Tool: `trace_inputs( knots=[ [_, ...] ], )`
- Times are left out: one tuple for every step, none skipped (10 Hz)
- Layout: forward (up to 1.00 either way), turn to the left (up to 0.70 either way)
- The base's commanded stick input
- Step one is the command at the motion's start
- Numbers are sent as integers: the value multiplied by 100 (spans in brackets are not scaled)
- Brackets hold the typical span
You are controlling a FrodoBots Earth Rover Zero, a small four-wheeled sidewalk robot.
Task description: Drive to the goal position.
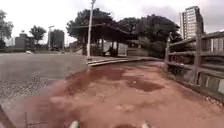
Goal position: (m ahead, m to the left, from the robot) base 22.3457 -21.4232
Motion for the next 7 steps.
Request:
trace_inputs(
  knots=[
    [70, -35],
    [70, -35],
    [70, -35],
    [70, -35],
    [70, -35],
    [70, -35],
    [70, -35]
  ],
)
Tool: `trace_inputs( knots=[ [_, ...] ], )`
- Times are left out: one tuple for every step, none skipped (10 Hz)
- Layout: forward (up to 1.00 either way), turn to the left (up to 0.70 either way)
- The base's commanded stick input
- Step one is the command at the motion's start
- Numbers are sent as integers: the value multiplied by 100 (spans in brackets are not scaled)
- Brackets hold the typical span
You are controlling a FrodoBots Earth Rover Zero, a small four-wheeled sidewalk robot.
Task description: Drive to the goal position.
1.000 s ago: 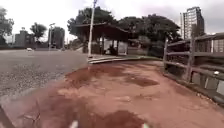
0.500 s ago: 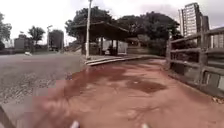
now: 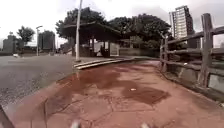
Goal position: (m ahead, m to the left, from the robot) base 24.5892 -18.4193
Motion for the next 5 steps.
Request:
trace_inputs(
  knots=[
    [70, -35],
    [70, -1],
    [70, 0],
    [70, 0],
    [70, 0]
  ],
)
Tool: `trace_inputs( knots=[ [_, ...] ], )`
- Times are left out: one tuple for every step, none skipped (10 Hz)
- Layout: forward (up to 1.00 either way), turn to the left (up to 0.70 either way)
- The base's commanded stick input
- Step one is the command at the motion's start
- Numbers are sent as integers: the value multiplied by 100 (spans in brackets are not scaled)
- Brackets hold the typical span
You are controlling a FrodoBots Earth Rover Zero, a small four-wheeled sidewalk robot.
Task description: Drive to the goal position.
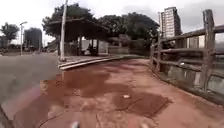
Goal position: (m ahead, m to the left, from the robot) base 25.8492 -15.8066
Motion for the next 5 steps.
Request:
trace_inputs(
  knots=[
    [70, 0],
    [70, 0],
    [70, 0],
    [70, 0],
    [70, 0]
  ],
)
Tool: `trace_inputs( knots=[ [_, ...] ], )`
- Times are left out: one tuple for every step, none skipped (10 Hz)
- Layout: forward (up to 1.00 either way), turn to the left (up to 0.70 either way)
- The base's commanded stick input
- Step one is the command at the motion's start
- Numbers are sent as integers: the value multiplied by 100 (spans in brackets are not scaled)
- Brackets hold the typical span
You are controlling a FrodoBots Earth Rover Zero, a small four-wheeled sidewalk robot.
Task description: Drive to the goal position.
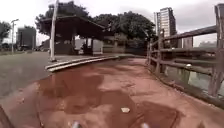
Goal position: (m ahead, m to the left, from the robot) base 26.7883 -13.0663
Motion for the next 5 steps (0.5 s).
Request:
trace_inputs(
  knots=[
    [70, 0],
    [70, 0],
    [70, 0],
    [70, -34],
    [70, -35]
  ],
)
